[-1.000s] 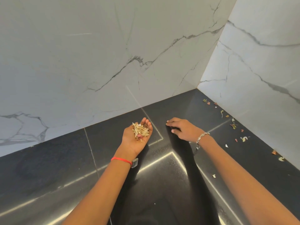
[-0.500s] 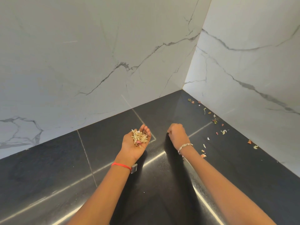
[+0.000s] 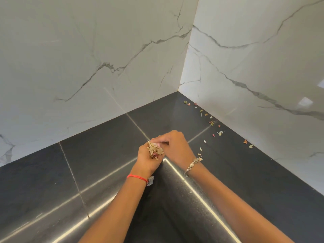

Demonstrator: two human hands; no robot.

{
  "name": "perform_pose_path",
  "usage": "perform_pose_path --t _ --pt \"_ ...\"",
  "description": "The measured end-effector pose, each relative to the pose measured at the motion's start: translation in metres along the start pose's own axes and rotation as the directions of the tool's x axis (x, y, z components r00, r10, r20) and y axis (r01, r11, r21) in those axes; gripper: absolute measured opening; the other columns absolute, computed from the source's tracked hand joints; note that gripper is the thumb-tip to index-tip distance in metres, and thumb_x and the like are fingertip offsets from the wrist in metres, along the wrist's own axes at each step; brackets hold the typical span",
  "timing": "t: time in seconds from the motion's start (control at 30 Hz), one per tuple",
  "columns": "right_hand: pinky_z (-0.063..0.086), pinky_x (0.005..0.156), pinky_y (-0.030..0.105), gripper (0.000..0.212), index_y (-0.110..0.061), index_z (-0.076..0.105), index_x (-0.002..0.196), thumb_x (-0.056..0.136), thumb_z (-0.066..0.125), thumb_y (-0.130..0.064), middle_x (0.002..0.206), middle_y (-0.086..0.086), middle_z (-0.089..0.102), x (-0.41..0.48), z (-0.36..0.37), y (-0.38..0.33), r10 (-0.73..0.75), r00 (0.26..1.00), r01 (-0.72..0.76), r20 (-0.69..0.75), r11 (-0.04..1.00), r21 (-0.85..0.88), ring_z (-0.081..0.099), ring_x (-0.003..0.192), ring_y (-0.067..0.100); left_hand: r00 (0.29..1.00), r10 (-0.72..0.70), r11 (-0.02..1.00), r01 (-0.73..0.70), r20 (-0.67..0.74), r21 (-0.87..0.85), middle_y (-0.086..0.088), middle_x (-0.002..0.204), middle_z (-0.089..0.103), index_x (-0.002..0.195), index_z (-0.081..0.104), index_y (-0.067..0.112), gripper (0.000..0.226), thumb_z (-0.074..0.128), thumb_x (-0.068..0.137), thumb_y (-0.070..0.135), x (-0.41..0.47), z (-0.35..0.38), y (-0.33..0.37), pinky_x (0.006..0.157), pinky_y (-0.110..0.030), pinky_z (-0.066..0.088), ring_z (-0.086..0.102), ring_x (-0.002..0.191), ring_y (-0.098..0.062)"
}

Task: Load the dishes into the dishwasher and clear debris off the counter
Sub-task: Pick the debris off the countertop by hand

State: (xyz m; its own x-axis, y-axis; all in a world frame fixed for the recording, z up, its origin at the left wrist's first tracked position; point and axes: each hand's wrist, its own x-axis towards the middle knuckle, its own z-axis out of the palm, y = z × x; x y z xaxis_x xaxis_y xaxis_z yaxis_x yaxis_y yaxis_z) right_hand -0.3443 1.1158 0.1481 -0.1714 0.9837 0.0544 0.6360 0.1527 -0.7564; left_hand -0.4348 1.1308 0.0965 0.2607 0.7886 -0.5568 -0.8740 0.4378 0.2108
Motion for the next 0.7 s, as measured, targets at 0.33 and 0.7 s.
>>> perform_pose_path --t 0.33,0.7 --pt "0.034 0.103 0.027 0.033 -0.005 0.055 0.126 0.095 0.043 -0.007 0.133 0.013 0.053 0.013 -0.059 0.101 0.323 0.930 -0.357 -0.177 0.910 -0.212 0.050 0.123 0.026 0.996 -0.094 0.990 0.094 0.009 -0.106 -0.012 0.080 0.056 0.084 0.058 -0.002 0.043 0.024 0.101 0.018 0.006 0.015 -0.017 0.049 -0.025 0.053 0.053 0.072 -0.020" --pt "-0.003 0.117 0.033 0.056 -0.014 0.005 0.149 0.101 0.030 -0.032 0.156 0.000 -0.007 -0.055 -0.009 0.114 0.317 0.942 -0.243 0.109 0.870 -0.430 -0.010 0.144 0.017 0.996 -0.085 0.990 0.085 0.001 -0.111 -0.011 0.080 0.055 0.086 0.057 -0.001 0.042 0.023 0.102 0.018 -0.014 0.011 -0.018 0.048 -0.024 0.054 0.053 0.071 -0.019"
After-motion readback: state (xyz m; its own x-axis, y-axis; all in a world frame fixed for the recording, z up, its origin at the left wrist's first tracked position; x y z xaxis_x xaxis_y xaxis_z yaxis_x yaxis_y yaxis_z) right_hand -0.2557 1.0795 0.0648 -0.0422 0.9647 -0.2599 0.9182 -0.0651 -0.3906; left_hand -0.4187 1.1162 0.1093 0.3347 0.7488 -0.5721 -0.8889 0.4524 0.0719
